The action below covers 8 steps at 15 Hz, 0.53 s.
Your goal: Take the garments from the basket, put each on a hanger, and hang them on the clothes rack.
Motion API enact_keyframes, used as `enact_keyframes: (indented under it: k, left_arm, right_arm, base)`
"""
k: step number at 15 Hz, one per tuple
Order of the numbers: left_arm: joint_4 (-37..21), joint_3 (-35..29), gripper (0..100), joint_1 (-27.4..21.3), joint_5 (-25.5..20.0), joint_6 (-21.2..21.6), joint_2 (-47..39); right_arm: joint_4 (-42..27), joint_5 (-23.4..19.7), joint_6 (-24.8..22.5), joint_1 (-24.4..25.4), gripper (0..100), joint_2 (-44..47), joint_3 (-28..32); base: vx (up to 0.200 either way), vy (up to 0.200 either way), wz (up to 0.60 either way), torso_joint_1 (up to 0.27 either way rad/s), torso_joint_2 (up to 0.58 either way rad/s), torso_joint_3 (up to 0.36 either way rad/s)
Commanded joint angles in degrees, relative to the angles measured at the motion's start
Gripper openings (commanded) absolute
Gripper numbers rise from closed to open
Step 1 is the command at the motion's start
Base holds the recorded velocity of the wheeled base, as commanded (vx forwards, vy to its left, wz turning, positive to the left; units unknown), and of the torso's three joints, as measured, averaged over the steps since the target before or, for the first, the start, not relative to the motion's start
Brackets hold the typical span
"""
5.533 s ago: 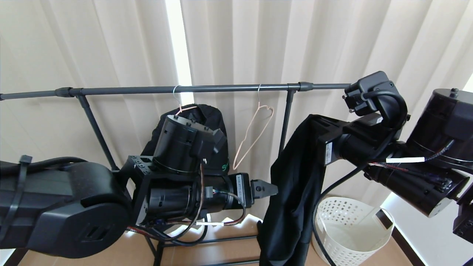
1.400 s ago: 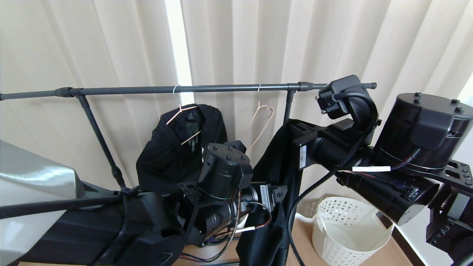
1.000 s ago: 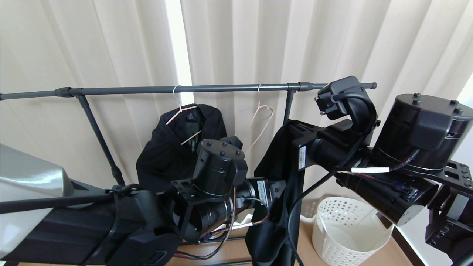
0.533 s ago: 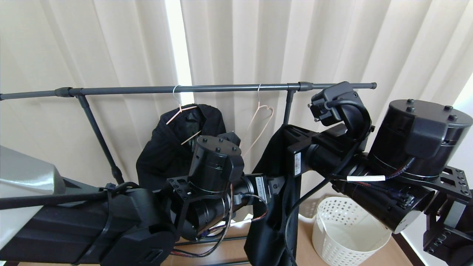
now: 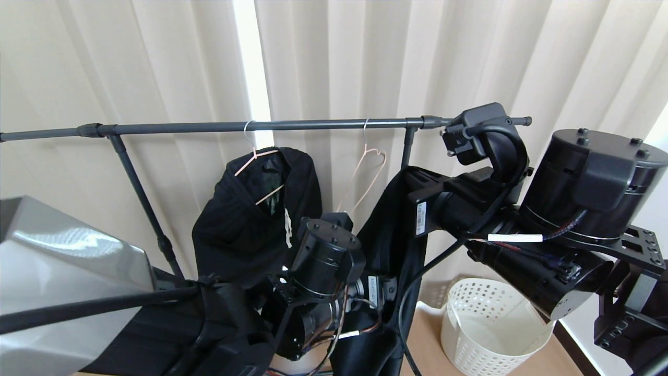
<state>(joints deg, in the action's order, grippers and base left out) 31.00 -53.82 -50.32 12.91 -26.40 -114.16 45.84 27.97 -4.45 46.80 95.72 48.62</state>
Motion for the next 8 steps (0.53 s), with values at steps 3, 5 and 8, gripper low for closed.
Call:
enact_keyframes:
  k: [3,5,8]
  left_arm:
    - [-0.2,1.4,100,-1.4,0.2,1.0,-4.4]
    - [-0.2,2.6,100,-2.3,0.2,2.6,-4.7]
    - [-0.2,2.9,100,-3.1,0.2,2.6,-4.7]
  right_arm:
    - [0.0,0.9,0.5,-1.5,0,0.1,1.7]
    - [0.0,1.0,0.8,-2.2,0,0.1,2.4]
    - [0.0,0.9,0.9,-3.7,0,0.3,2.9]
  base:
    - [0.0,0.0,0.0,0.0,0.0,0.0]
    - [0.0,0.0,0.0,0.0,0.0,0.0]
    - [0.0,0.0,0.0,0.0,0.0,0.0]
